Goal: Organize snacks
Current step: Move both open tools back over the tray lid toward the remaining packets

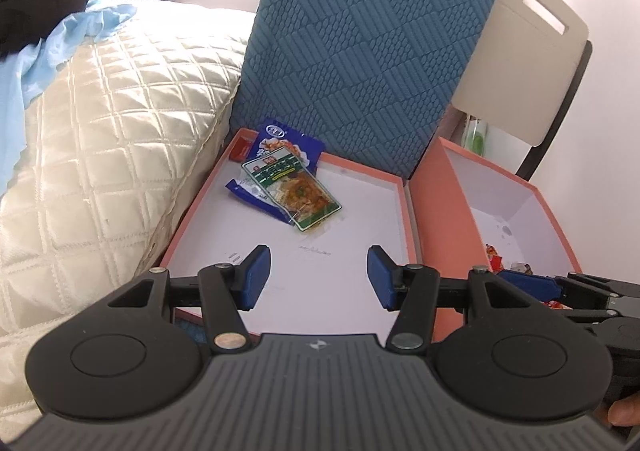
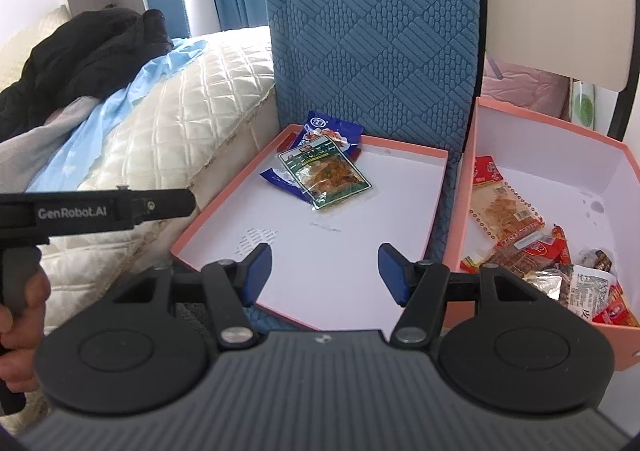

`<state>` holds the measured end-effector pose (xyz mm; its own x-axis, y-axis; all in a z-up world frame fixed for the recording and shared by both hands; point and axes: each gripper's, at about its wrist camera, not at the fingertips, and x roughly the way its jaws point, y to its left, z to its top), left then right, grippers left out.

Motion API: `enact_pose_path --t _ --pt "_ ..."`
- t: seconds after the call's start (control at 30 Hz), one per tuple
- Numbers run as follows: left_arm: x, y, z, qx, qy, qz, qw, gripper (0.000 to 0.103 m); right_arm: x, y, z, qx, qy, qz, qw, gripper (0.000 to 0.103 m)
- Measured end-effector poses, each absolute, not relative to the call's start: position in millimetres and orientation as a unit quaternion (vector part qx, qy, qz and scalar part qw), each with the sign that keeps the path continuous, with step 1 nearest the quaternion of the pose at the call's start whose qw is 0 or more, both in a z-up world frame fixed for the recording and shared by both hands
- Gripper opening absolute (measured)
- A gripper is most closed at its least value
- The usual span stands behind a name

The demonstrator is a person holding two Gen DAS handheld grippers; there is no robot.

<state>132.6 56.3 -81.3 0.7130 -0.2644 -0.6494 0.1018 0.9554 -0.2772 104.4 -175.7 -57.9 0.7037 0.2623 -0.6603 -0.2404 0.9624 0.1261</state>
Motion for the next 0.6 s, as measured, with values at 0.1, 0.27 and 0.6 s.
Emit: enact_pose_path --t 0.1,0.27,0.6 --pt "143 58 -89 -0.110 0.374 -0.096 0.916 0.059 112 -175 -61 0.017 0.364 0.137 0.921 0.061" --pt "162 61 -100 -0.107 0.385 -0.095 0.912 0.059 130 -173 -66 0.019 0.373 0.139 0.917 0.061" --pt "200 61 -130 -0.101 0.411 -0.093 0.901 0.059 177 -167 -80 0.007 0.387 0.150 0.910 0.061"
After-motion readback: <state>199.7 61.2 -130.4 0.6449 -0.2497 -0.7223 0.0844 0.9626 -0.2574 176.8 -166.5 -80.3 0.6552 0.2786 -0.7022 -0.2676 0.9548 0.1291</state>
